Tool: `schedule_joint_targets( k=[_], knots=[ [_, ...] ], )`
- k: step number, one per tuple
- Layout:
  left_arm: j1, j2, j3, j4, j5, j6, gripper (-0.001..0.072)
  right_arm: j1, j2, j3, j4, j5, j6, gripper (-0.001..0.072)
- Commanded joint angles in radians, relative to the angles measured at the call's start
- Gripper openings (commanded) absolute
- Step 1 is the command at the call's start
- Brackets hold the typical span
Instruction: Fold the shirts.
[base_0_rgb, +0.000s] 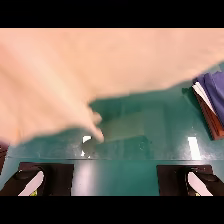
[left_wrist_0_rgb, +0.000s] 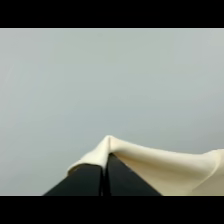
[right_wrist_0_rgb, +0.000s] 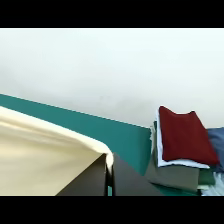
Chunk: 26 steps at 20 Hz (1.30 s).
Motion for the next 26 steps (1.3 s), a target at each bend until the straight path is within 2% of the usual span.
schedule_joint_targets(
  k=[1,3,6,9,11,14,17,23,24,25,26],
  knots=[
    [0.001,-0.005,-0.119,0.072,0.034,-0.007,0.0019,0.0,-0.067,0.037,-0.053,0.06,0.015,0.0015],
    [0.001,-0.067,-0.179,0.118,-0.011,-0.01,0.002,0.0,-0.18,0.07,-0.053,0.144,0.055,0.0015],
    [0.001,-0.246,-0.204,0.119,-0.156,-0.011,0.002,0.014,-0.354,0.034,-0.053,0.23,0.076,0.0016],
    [0.001,-0.477,-0.208,0.119,-0.312,-0.035,0.0021,0.061,-0.508,-0.082,-0.053,0.237,0.079,0.0015],
    [0.0,-0.626,-0.224,0.118,-0.358,-0.063,0.0021,0.096,-0.617,-0.148,-0.053,0.22,0.079,0.0015],
    [-0.002,-0.814,-0.245,0.1,-0.351,-0.086,0.0021,0.132,-0.754,-0.197,-0.053,0.102,0.079,0.0015],
    [-0.002,-0.934,-0.245,0.093,-0.278,-0.086,0.0021,0.141,-0.859,-0.167,-0.045,-0.009,0.098,0.0016],
    [-0.002,-0.992,-0.245,0.14,-0.145,-0.088,0.0026,0.142,-1.001,-0.011,0.016,-0.036,0.11,0.0023],
    [-0.002,-0.992,-0.245,0.143,-0.145,-0.089,0.0244,0.141,-1.017,0.008,0.034,-0.037,0.109,0.0108],
    [-0.002,-0.992,-0.245,0.146,-0.153,-0.09,0.0507,0.14,-1.03,0.027,0.059,-0.036,0.109,0.0318],
    [-0.001,-0.989,-0.242,0.158,-0.169,-0.11,0.0569,0.136,-1.037,0.044,0.078,-0.025,0.11,0.0422]
  ],
)
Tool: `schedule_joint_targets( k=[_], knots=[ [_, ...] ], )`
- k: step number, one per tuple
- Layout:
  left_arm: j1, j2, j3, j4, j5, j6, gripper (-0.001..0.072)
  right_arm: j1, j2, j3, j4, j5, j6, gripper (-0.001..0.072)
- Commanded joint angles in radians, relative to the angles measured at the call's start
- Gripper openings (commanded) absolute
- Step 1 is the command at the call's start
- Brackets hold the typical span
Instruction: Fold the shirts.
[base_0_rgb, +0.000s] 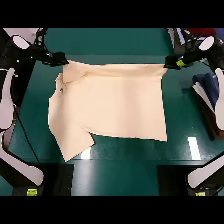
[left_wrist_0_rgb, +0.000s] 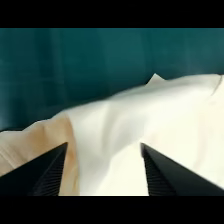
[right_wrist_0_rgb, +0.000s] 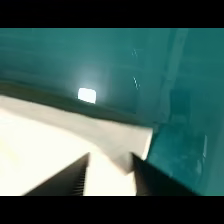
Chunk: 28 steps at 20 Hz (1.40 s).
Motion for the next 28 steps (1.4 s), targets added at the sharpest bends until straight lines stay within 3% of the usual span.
schedule_joint_targets(
  k=[1,2,3,4,7,9,12,18,20,28],
  knots=[
    [0.005,-0.003,0.003,0.04,-0.01,-0.022,0.0568,-0.003,-0.042,0.065,0.069,0.012,0.003,0.0429],
    [0.02,0.011,0.003,0.041,-0.038,-0.029,0.0567,-0.005,-0.034,0.076,0.07,0.034,0.002,0.0429],
    [0.04,0.029,0.003,0.042,-0.078,-0.056,0.0487,-0.012,-0.016,0.072,0.063,0.059,0.0,0.0428],
    [0.068,0.053,0.002,0.042,-0.13,-0.07,0.0467,-0.02,0.011,0.053,0.066,0.084,-0.006,0.0428],
    [0.158,0.126,-0.013,0.068,-0.306,-0.077,0.0467,-0.048,0.133,-0.089,0.072,0.168,-0.065,0.0427],
    [0.215,0.2,-0.107,0.087,-0.356,-0.105,0.0467,-0.068,0.217,-0.214,0.142,0.239,-0.118,0.0427],
    [0.281,0.37,-0.386,0.151,-0.357,-0.103,0.0467,-0.088,0.339,-0.402,0.204,0.268,-0.161,0.0427],
    [0.319,0.669,-0.909,0.21,-0.311,-0.1,0.047,-0.088,0.537,-0.658,0.22,0.154,-0.203,0.0428],
    [0.319,0.695,-1.007,0.21,-0.299,-0.1,0.0674,-0.088,0.579,-0.705,0.22,0.137,-0.204,0.0427],
    [0.318,0.694,-1.155,0.127,-0.148,-0.074,0.0673,-0.088,0.665,-0.737,0.22,0.136,-0.204,0.0427]
  ],
)
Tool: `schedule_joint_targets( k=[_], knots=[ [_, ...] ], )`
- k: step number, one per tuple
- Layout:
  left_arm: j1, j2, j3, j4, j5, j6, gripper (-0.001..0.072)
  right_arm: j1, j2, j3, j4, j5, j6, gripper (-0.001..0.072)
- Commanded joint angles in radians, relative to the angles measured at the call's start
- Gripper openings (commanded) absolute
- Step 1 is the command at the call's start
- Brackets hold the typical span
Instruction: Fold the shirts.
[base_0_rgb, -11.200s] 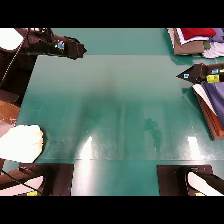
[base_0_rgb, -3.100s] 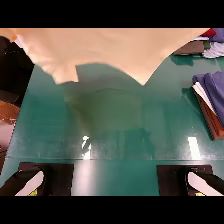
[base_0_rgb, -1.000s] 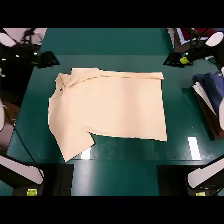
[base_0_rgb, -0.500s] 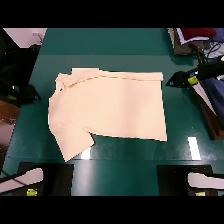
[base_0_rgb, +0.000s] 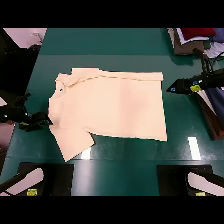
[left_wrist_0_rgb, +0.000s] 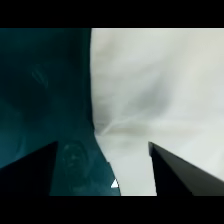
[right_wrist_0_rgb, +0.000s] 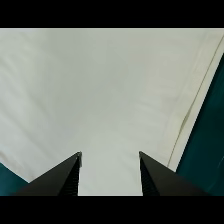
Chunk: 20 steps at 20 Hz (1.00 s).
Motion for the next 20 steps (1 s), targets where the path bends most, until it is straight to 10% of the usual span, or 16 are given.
schedule_joint_targets(
  k=[1,8,10,12,20],
  knots=[
    [0.001,0.006,-0.053,-0.086,0.074,0.04,0.0673,0.0,0.035,-0.01,0.001,-0.006,-0.001,0.0427],
    [0.001,0.003,-0.124,-0.128,0.1,0.051,0.0617,0.0,0.048,-0.01,0.002,0.012,0.003,0.0427],
    [0.001,0.004,-0.124,-0.133,0.108,0.051,0.0254,-0.002,0.048,-0.01,-0.001,0.031,0.003,0.0427],
    [0.001,0.004,-0.122,-0.136,0.116,0.051,0.0044,-0.017,0.048,-0.012,-0.007,0.078,0.007,0.0427],
    [0.001,0.136,-0.032,-0.164,0.127,0.06,0.002,-0.293,0.16,-0.433,-0.032,0.142,0.033,0.0428]
  ],
)
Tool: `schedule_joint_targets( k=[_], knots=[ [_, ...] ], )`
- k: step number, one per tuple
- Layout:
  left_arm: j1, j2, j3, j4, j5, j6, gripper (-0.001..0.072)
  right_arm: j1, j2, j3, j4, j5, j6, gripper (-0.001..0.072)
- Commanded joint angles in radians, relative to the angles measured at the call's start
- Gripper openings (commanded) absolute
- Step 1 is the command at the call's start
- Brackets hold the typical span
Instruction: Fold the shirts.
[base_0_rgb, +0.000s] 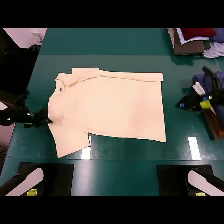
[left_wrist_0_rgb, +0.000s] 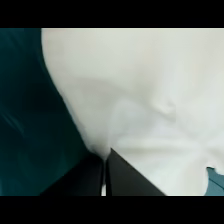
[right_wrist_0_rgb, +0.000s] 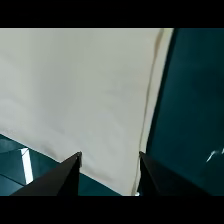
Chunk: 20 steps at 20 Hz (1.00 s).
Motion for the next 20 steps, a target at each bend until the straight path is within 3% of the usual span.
schedule_joint_targets(
  k=[1,8,16,18,19,20],
  knots=[
    [0.001,0.055,0.027,-0.031,0.014,0.007,0.002,-0.116,0.037,-0.228,-0.013,0.016,0.006,0.0428],
    [0.001,0.055,0.026,-0.045,0.008,0.007,0.0021,-0.036,0.037,-0.463,-0.005,-0.087,0.023,0.0427],
    [0.001,0.055,0.027,-0.045,0.008,0.007,0.0021,0.156,0.037,-0.485,-0.002,-0.2,0.074,0.0422],
    [0.001,0.055,0.027,-0.045,0.008,0.007,0.0021,0.184,0.038,-0.485,-0.003,-0.211,0.073,0.0187],
    [0.001,0.055,0.027,-0.045,0.008,0.008,0.002,0.194,0.038,-0.484,-0.003,-0.222,0.073,0.0153],
    [0.001,0.056,0.027,-0.046,0.008,0.014,0.002,0.203,0.038,-0.477,-0.003,-0.229,0.073,0.0059]
  ],
)
